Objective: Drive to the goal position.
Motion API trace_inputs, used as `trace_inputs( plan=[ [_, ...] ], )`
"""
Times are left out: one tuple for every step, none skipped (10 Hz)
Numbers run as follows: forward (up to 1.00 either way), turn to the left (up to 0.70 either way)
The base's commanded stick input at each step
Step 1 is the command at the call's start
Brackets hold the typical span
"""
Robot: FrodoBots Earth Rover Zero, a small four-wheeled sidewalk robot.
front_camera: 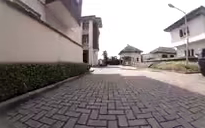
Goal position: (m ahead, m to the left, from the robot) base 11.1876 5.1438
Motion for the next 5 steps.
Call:
trace_inputs(
  plan=[
    [0.5, 0.0],
    [0.5, 0.0],
    [0.5, 0.0],
    [0.5, 0.0],
    [0.5, 0.0]
  ],
)
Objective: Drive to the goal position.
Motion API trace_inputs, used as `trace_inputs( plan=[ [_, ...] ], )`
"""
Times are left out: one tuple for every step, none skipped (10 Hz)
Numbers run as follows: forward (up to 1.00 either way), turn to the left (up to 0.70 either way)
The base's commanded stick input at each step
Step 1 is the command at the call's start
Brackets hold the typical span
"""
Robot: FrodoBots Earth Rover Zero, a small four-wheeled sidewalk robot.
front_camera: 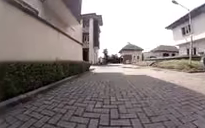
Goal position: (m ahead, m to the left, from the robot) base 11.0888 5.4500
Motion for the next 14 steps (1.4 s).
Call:
trace_inputs(
  plan=[
    [0.5, 0.0],
    [0.5, 0.0],
    [0.5, 0.0],
    [0.5, -0.22],
    [0.5, -0.5],
    [0.5, -0.5],
    [0.5, -0.5],
    [0.5, -0.5],
    [0.5, -0.13],
    [0.5, 0.0],
    [0.5, 0.0],
    [0.5, 0.0],
    [0.5, 0.0],
    [0.5, 0.0]
  ],
)
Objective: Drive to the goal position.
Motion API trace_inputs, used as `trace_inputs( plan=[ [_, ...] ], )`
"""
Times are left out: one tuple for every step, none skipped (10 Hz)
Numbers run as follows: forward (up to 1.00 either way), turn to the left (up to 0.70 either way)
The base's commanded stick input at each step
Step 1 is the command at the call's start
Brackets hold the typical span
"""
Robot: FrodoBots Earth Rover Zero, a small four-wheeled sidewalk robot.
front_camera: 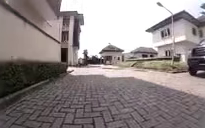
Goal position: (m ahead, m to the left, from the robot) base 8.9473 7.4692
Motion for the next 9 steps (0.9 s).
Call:
trace_inputs(
  plan=[
    [0.5, 0.0],
    [0.5, 0.0],
    [0.5, 0.0],
    [0.5, 0.0],
    [0.5, 0.0],
    [0.5, 0.0],
    [0.5, 0.0],
    [0.5, 0.0],
    [0.5, 0.0]
  ],
)
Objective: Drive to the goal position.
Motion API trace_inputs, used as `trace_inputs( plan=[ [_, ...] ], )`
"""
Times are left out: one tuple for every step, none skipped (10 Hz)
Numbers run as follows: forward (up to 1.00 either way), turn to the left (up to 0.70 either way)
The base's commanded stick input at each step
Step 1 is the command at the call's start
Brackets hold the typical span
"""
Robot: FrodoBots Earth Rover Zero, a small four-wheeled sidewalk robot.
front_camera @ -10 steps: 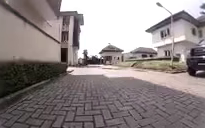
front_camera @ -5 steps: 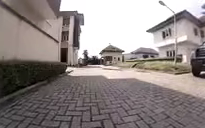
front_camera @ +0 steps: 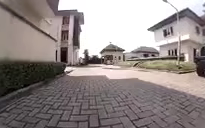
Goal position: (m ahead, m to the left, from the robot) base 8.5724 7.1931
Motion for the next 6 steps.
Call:
trace_inputs(
  plan=[
    [0.5, 0.0],
    [0.5, 0.0],
    [0.5, 0.0],
    [0.5, 0.0],
    [0.5, 0.0],
    [0.5, 0.0]
  ],
)
